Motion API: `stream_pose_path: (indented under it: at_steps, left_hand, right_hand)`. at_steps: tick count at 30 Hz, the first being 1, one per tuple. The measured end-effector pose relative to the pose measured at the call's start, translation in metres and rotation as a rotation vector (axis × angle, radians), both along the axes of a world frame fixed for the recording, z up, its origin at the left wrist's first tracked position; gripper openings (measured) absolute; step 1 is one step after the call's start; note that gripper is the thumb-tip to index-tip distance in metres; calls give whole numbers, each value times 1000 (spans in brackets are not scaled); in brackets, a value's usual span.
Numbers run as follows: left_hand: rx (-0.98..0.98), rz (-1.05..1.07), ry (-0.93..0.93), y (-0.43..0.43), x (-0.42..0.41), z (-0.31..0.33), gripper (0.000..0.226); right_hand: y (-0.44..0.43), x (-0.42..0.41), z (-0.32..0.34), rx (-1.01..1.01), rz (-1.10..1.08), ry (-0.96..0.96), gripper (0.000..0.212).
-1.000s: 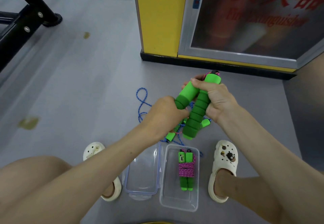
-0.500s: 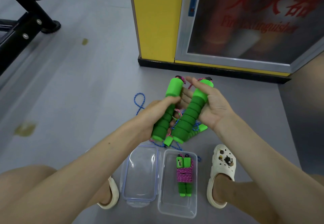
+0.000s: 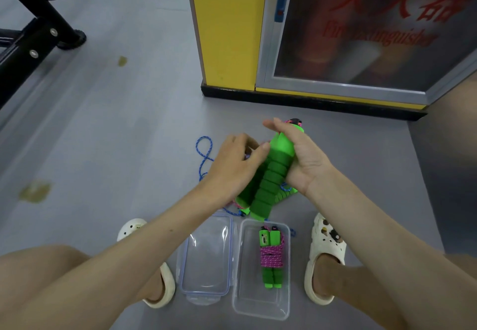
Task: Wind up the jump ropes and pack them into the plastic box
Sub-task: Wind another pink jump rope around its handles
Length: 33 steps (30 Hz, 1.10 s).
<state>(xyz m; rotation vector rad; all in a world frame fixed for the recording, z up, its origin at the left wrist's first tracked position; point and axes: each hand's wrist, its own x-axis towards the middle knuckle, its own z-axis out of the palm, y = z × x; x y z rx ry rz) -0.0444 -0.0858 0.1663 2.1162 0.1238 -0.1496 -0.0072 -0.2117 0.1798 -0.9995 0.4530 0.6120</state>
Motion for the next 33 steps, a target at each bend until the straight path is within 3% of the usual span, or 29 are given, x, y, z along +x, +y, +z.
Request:
stream_pose_path:
  at_steps: [2, 4, 7, 11, 13, 15, 17, 18, 20, 22, 26, 28, 30, 33]
  left_hand:
    - [-69, -146, 65, 0, -1, 6, 25]
    - [-16, -242, 155, -3, -6, 7, 31]
    - [67, -228, 179, -7, -7, 1, 31]
    - [-525, -85, 458, 1, -4, 12, 17]
    - [-771, -148, 566, 8, -5, 17, 8]
    - [-940, -234, 670, 13, -7, 17, 19]
    - [-957, -307, 758, 14, -9, 18, 18]
    - [-901, -335, 774, 13, -9, 18, 9]
    - [-716, -297, 744, 9, -8, 18, 31]
    - [-450, -206, 652, 3, -6, 18, 32]
    - [696, -195, 144, -12, -18, 8, 19]
    - [835, -192, -28, -16, -21, 3, 19]
    - [643, -200, 40, -12, -12, 8, 21]
    - [-325, -238, 539, -3, -2, 23, 18]
  right_hand:
    - [0, 2, -4, -139, -85, 7, 30]
    - [3, 2, -9, -202, -128, 11, 23]
    - [5, -1, -13, -246, -132, -8, 27]
    - [-3, 5, -8, -169, -67, -66, 32]
    - [-8, 6, -2, -80, -25, -87, 29]
    - [-6, 3, -2, -33, 28, -109, 25]
    - [0, -2, -6, -72, 66, -107, 22]
    - [3, -3, -8, -105, 58, -103, 21]
    - [7, -3, -12, -164, -5, -75, 22]
    - [9, -3, -15, -233, -72, -11, 19]
    - [13, -8, -21, -449, -132, 42, 21]
    - [14, -7, -19, -460, -139, 31, 24]
    - [11, -3, -13, -419, -89, -8, 19]
    - [3, 1, -7, -276, 0, -72, 20]
